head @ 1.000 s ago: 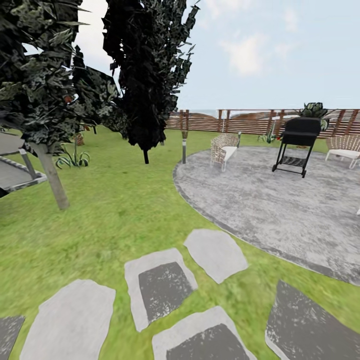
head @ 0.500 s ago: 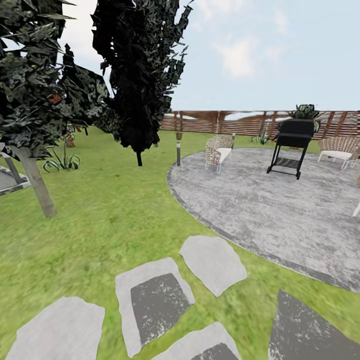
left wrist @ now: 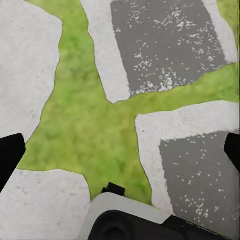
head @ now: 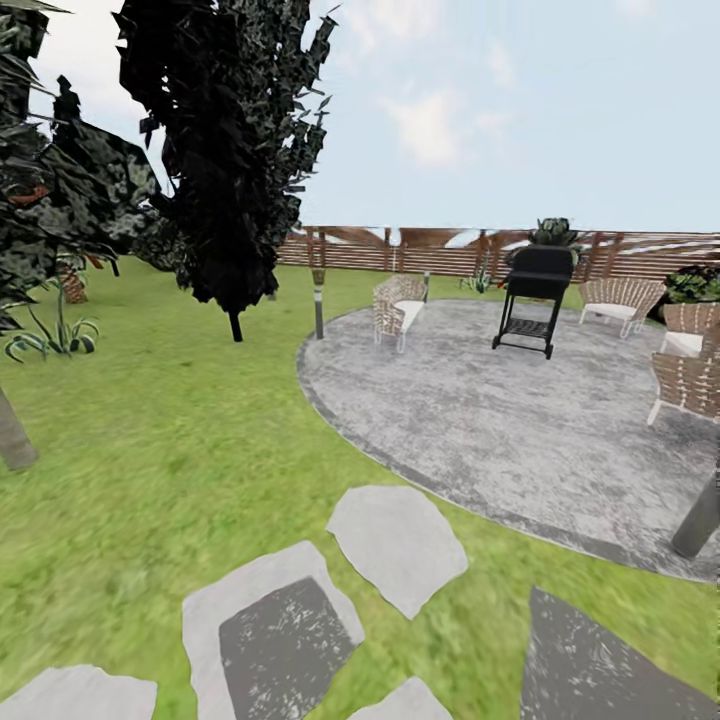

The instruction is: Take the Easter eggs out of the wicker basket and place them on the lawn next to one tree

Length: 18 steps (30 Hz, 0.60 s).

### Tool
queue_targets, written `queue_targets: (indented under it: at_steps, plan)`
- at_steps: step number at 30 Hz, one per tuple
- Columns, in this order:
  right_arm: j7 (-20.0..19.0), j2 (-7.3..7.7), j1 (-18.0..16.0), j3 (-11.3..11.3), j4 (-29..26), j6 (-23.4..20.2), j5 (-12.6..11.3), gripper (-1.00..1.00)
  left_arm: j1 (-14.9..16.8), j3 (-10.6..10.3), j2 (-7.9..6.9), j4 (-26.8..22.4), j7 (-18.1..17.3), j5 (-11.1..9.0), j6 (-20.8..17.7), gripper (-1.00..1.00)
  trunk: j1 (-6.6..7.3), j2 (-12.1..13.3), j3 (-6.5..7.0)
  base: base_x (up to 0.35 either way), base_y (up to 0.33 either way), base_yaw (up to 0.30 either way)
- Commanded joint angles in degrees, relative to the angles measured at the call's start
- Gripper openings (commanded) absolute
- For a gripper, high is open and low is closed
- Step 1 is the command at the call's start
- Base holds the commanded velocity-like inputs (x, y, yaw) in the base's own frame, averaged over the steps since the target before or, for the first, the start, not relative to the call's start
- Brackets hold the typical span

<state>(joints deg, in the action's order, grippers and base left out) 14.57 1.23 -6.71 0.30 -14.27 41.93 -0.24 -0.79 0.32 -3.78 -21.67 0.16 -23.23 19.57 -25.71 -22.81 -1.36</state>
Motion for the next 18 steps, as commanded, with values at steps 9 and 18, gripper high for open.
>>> queue_targets:
  at_steps: [9,18]
  plan:
    - [0.11,0.0,-0.06,0.05,0.14,0.23,0.06,1.0,-0.01,0.02,0.0,-0.12,0.02,-0.18,0.03,1.0,-0.07,-0.11,0.1,0.328,0.0,-0.276]
    - [0.11,-0.12,-0.06,0.13,0.21,0.18,0.15,1.0,-0.04,0.03,0.0,-0.12,0.02,-0.3,0.03,1.0,-0.07,-0.11,0.4,0.328,0.0,-0.279]
